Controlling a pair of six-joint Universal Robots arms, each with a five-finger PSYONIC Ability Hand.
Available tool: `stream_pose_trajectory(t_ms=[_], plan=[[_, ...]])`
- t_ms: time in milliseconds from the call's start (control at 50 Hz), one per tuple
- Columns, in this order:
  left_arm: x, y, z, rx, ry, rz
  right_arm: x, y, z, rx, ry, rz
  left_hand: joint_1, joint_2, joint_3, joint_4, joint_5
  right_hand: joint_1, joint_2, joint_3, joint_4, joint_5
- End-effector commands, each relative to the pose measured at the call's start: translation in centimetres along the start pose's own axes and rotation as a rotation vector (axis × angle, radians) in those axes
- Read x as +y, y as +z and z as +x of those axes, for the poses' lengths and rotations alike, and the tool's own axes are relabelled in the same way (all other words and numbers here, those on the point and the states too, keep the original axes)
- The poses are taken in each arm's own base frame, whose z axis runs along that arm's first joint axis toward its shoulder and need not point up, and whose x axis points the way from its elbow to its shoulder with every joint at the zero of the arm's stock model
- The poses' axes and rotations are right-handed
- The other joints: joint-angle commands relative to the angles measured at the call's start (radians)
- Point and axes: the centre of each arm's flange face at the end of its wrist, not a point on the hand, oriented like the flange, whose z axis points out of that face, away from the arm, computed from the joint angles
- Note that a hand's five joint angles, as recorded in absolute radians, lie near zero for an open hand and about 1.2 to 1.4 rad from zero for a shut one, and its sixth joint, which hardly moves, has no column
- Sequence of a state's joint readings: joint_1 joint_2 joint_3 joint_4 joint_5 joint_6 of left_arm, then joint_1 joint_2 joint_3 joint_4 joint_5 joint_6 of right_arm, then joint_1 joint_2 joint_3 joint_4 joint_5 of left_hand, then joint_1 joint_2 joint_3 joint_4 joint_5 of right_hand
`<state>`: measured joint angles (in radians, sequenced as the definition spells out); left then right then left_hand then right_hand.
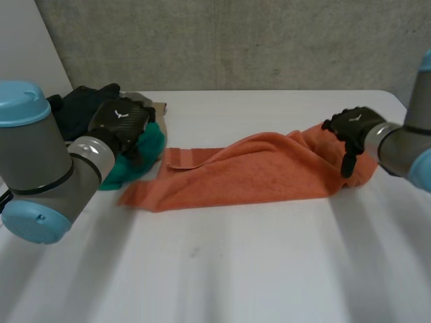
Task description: Fold the laundry.
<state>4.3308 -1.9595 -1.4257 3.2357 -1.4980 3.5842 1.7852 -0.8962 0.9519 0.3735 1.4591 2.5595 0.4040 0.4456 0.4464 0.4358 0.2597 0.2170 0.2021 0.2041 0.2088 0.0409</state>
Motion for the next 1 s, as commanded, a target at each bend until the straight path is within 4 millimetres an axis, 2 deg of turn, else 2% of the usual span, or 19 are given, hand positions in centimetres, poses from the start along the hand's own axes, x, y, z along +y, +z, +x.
stream_pose_trajectory(t_ms=[20,160,260,320,380,460,480,520,540,560,600,620,700,720,780,800,880,940,1000], plan=[[0.8,-2.0,1.0,0.087,0.042,-0.143,-0.2,-3.2,0.9,0.025,0.100,-0.062,-0.079,-0.121,-0.121,-0.111,-0.109,-0.042,-0.028,-0.030,-0.034,-0.041],[2.5,-1.5,1.5,0.131,0.031,-0.202,2.5,-2.7,0.5,0.021,0.180,-0.109,-0.088,-0.129,-0.130,-0.120,-0.118,-0.042,-0.028,-0.030,-0.034,-0.041],[5.0,0.3,2.1,0.143,0.037,-0.257,5.7,-0.6,0.0,0.035,0.243,-0.116,-0.012,-0.053,-0.054,-0.044,-0.042,-0.042,-0.028,-0.030,-0.034,-0.041],[5.8,1.0,2.3,0.146,0.044,-0.275,6.9,0.3,-0.5,0.029,0.264,-0.113,0.035,-0.006,-0.007,0.004,0.005,-0.042,-0.028,-0.030,-0.034,-0.041],[6.6,1.7,2.7,0.151,0.053,-0.286,8.0,1.4,-1.0,0.018,0.285,-0.098,0.132,0.090,0.090,0.100,0.102,-0.042,-0.028,-0.030,-0.034,-0.041],[7.1,2.2,3.7,0.168,0.072,-0.288,8.9,2.6,-1.2,0.038,0.286,-0.074,0.419,0.378,0.377,0.388,0.389,-0.042,-0.028,-0.030,-0.034,-0.041],[7.4,2.3,4.0,0.173,0.079,-0.292,9.0,2.8,-1.2,0.043,0.285,-0.068,0.667,0.626,0.625,0.635,0.637,0.036,0.051,0.049,0.044,0.037],[7.6,2.4,4.3,0.177,0.089,-0.297,9.1,3.1,-1.0,0.065,0.283,-0.052,0.936,0.894,0.893,0.904,0.905,0.656,0.671,0.669,0.665,0.658],[7.6,2.4,4.4,0.175,0.096,-0.299,9.1,3.2,-0.9,0.072,0.281,-0.048,0.992,0.950,0.949,0.960,0.961,0.973,0.988,0.986,0.981,0.975],[7.5,2.4,4.5,0.167,0.109,-0.301,9.0,3.2,-0.7,0.086,0.280,-0.038,0.992,0.951,0.950,0.960,0.962,1.177,1.192,1.190,1.185,1.179],[7.3,2.2,4.2,0.145,0.115,-0.312,8.5,3.0,-0.3,0.099,0.281,-0.019,0.992,0.951,0.950,0.960,0.962,1.179,1.194,1.192,1.187,1.181],[7.0,2.1,4.0,0.130,0.117,-0.310,8.4,2.7,-0.3,0.100,0.283,-0.017,0.992,0.951,0.950,0.960,0.962,1.179,1.194,1.192,1.187,1.181],[3.1,1.0,1.4,0.018,0.089,-0.221,5.4,0.3,1.4,0.120,0.268,0.076,0.992,0.951,0.950,0.960,0.962,1.179,1.194,1.192,1.187,1.181],[0.8,0.0,0.0,-0.033,0.061,-0.163,3.5,-0.9,2.6,0.136,0.253,0.137,0.992,0.951,0.950,0.960,0.962,1.179,1.194,1.192,1.187,1.181],[-3.0,-2.1,-2.1,-0.097,0.005,-0.061,1.0,-2.9,4.4,0.166,0.233,0.214,0.992,0.951,0.950,0.960,0.962,1.179,1.194,1.192,1.187,1.181],[-5.5,-3.7,-3.3,-0.130,-0.031,0.011,-0.6,-4.3,5.4,0.184,0.227,0.256,0.992,0.951,0.950,0.960,0.962,1.179,1.194,1.192,1.187,1.181],[-10.2,-7.5,-5.3,-0.165,-0.103,0.168,-4.1,-6.8,8.4,0.238,0.210,0.335,0.992,0.951,0.950,0.960,0.962,1.179,1.194,1.192,1.187,1.181],[-11.5,-8.7,-5.5,-0.146,-0.130,0.217,-5.1,-6.5,9.2,0.231,0.208,0.354,0.992,0.951,0.950,0.960,0.962,1.179,1.194,1.192,1.187,1.181],[-11.3,-8.7,-5.1,-0.106,-0.148,0.210,-6.1,-4.5,8.0,0.157,0.191,0.372,0.992,0.951,0.950,0.960,0.962,1.179,1.194,1.192,1.187,1.181]])
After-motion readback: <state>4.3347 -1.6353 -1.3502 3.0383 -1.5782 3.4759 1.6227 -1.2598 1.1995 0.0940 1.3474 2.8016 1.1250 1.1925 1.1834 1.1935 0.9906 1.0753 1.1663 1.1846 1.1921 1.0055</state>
